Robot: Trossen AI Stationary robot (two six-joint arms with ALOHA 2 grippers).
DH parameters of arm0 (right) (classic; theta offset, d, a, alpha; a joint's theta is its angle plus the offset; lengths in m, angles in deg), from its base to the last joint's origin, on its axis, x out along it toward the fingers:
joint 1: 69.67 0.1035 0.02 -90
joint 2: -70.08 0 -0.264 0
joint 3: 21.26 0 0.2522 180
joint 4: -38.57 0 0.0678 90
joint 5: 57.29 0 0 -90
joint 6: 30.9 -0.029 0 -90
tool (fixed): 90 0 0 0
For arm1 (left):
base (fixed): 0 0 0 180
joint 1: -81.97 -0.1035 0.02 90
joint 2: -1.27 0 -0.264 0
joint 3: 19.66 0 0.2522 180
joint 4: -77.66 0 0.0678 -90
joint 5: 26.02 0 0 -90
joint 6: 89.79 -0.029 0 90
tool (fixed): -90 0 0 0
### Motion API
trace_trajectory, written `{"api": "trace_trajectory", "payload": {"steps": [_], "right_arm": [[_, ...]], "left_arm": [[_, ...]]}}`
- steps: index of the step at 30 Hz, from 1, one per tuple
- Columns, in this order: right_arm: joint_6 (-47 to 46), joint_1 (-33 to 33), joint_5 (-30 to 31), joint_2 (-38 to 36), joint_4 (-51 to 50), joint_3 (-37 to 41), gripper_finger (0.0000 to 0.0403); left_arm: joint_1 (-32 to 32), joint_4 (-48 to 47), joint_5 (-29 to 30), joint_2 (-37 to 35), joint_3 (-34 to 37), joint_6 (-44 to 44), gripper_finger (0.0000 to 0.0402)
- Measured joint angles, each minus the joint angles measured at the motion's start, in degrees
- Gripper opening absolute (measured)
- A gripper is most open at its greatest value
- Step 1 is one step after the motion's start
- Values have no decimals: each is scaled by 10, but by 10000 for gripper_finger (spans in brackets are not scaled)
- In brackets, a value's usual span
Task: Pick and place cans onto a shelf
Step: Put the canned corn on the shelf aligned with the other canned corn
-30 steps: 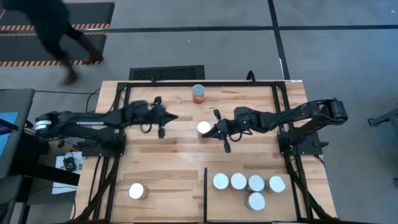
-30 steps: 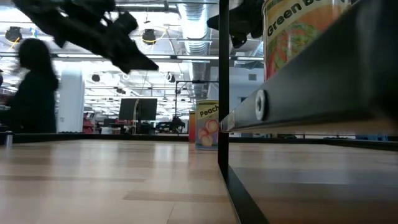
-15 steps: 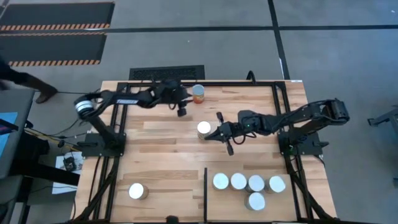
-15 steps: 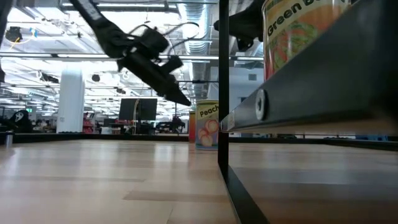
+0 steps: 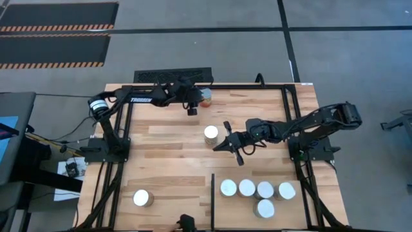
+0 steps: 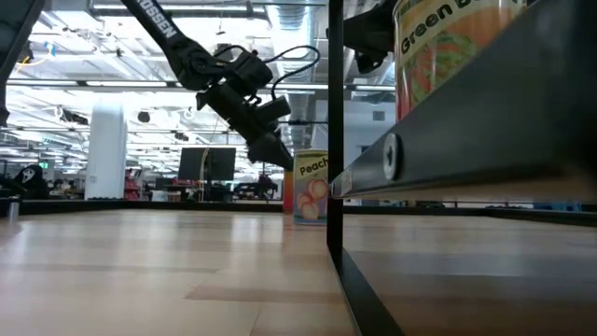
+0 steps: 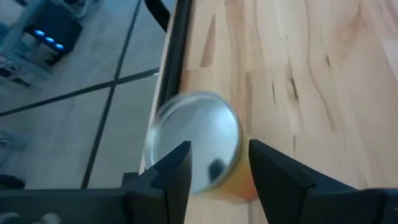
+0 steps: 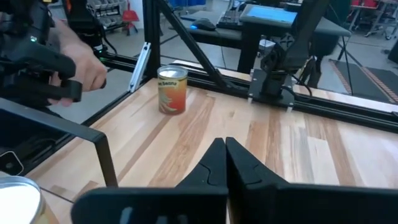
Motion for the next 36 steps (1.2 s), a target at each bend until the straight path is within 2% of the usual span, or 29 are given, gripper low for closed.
{"api": "trace_trajectory", "payload": {"steps": [11,18,25,29,32,36], "right_arm": [[-3,3,0,0,4,0,5],[-14,3,0,0,19,-1,6],[-38,4,3,0,-20,-28,6],[-37,8,45,0,-87,-64,6],[-34,18,70,0,-138,-88,9],[-15,42,103,0,-175,-110,10]], "left_arm": [[-14,-26,-3,1,0,-74,81],[-14,-29,-3,0,-1,-123,8],[-14,-104,-4,-39,0,-149,1],[-13,-150,-51,-84,1,-140,0],[-2,-229,-77,-128,0,-130,0],[34,-326,-75,-189,7,-100,0]]}}
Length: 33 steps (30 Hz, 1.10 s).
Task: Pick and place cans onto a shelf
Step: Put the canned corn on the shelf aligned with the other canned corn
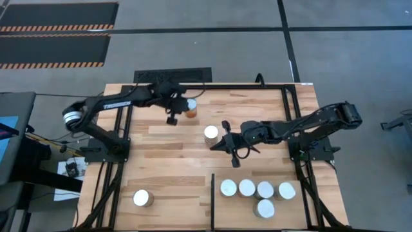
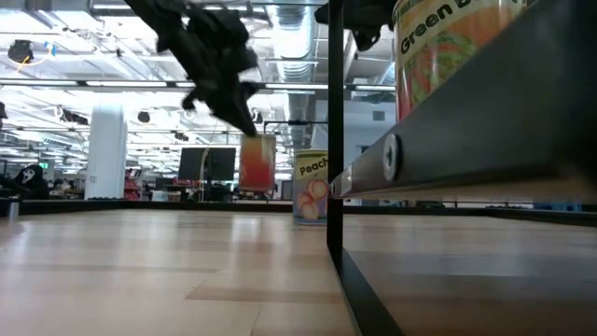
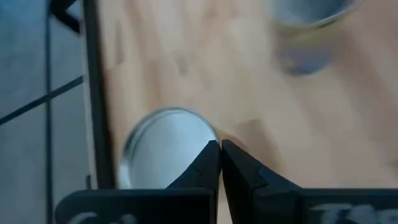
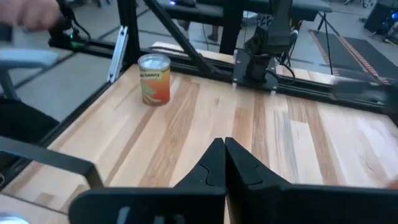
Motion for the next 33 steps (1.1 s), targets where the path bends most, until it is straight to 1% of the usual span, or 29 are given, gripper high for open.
{"api": "trace_trajectory", "payload": {"steps": [4,8,10,12,14,17,20,23,25,27,30,33], "right_arm": [[3,24,31,0,-27,-13,10],[3,53,66,0,-49,-20,10],[-6,68,83,0,-66,-26,10],[-18,82,93,0,-83,-38,9],[-28,94,97,10,-96,-54,9],[-36,102,97,43,-125,-89,8],[-31,101,97,86,-189,-137,8],[-30,90,107,126,-260,-190,8],[-21,81,107,149,-292,-220,8],[-7,71,108,166,-321,-247,8],[-1,56,105,181,-361,-276,8],[-1,42,98,185,-385,-289,15]], "left_arm": [[67,-69,1,-59,10,55,0],[161,-65,-2,-119,42,107,0],[209,-60,-2,-138,61,144,0],[255,-31,8,-152,86,177,0],[298,23,26,-159,111,203,0],[341,93,53,-150,144,232,0],[360,146,91,-128,161,250,0],[363,181,103,-101,163,264,0],[362,191,109,-81,165,270,0],[362,216,127,-61,164,271,0],[359,218,146,-41,164,274,0],[354,213,147,-25,165,287,0]]}}
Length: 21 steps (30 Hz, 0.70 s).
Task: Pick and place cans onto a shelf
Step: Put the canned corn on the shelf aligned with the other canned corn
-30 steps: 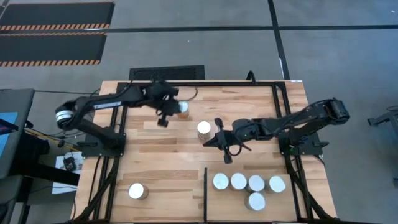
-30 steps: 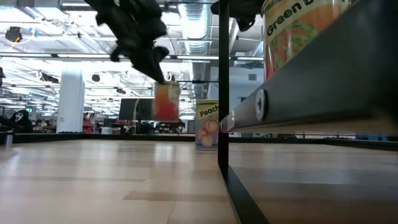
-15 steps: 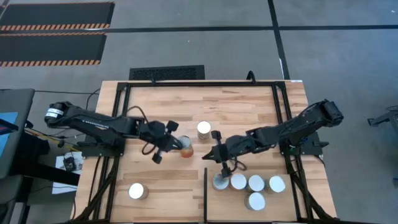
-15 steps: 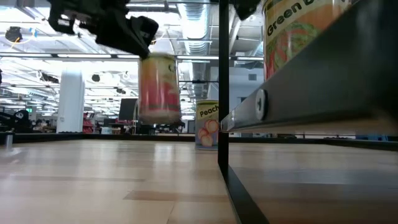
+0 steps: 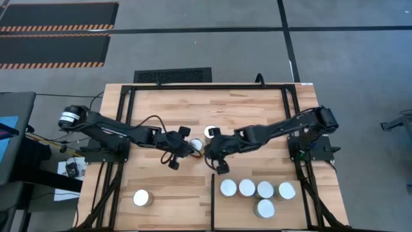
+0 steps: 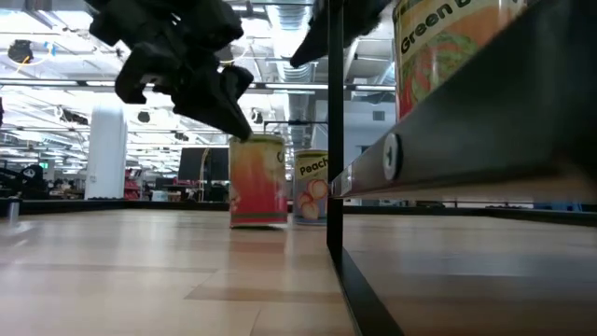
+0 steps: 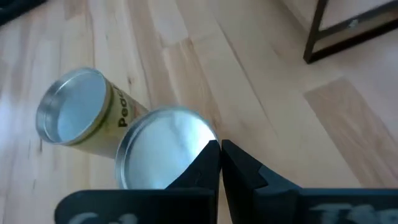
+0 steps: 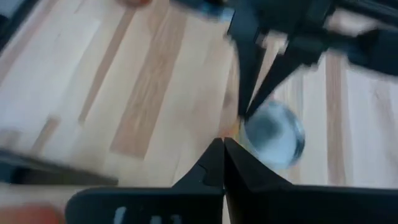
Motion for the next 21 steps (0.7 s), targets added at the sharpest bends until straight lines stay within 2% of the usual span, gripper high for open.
{"api": "trace_trajectory", "payload": {"steps": [5,9,14,16,21], "right_arm": [[0,-19,-39,14,11,-1,36],[0,-19,-40,18,9,-1,53],[5,-19,-38,17,20,-1,72],[5,-19,-37,16,28,-1,80],[4,-20,-37,39,45,-1,111]], "left_arm": [[0,3,-4,8,-1,12,1],[0,2,-14,-10,-1,14,16],[1,-41,-18,-67,-1,22,48],[3,-41,-38,-93,1,33,58],[17,9,-71,-175,73,77,57]]}}
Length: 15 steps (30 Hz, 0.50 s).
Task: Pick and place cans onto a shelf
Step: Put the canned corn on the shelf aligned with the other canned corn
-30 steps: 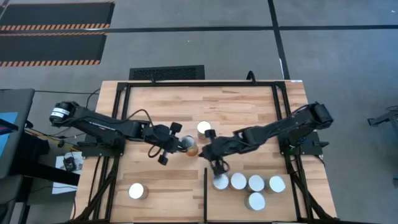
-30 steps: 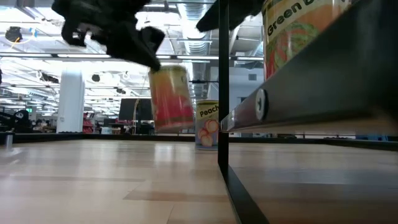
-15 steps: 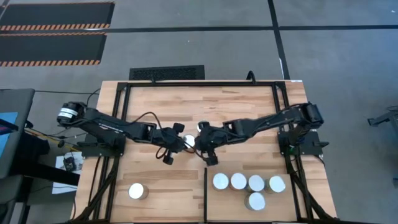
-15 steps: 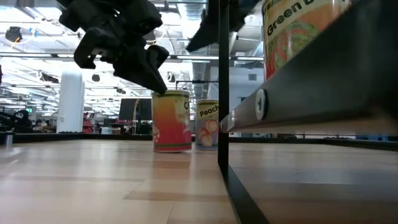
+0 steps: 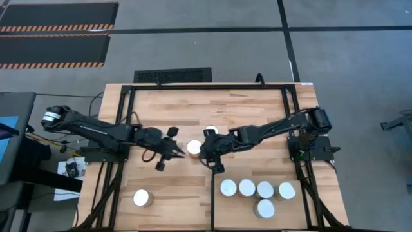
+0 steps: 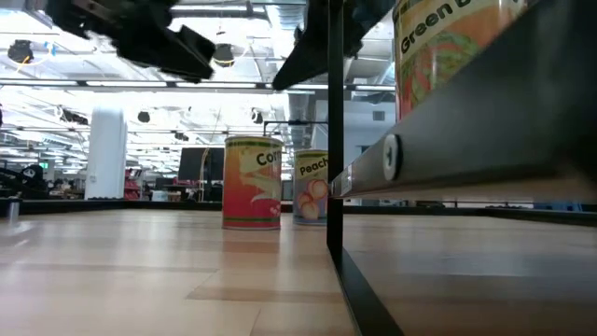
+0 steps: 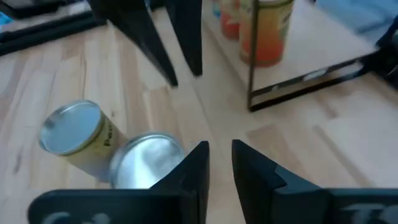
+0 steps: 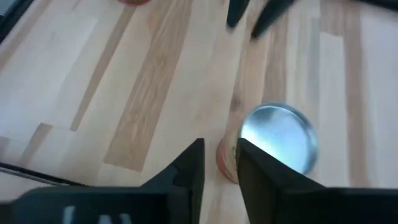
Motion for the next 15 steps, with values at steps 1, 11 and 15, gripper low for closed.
{"api": "trace_trajectory", "payload": {"steps": [1,11,15], "right_arm": [[-2,0,0,7,6,0,119],[25,-9,31,49,24,-11,195],[26,-22,28,55,22,-11,193]], "left_arm": [[3,22,0,-20,23,13,52],[14,205,30,-203,210,89,3],[14,216,43,-238,233,89,2]]}}
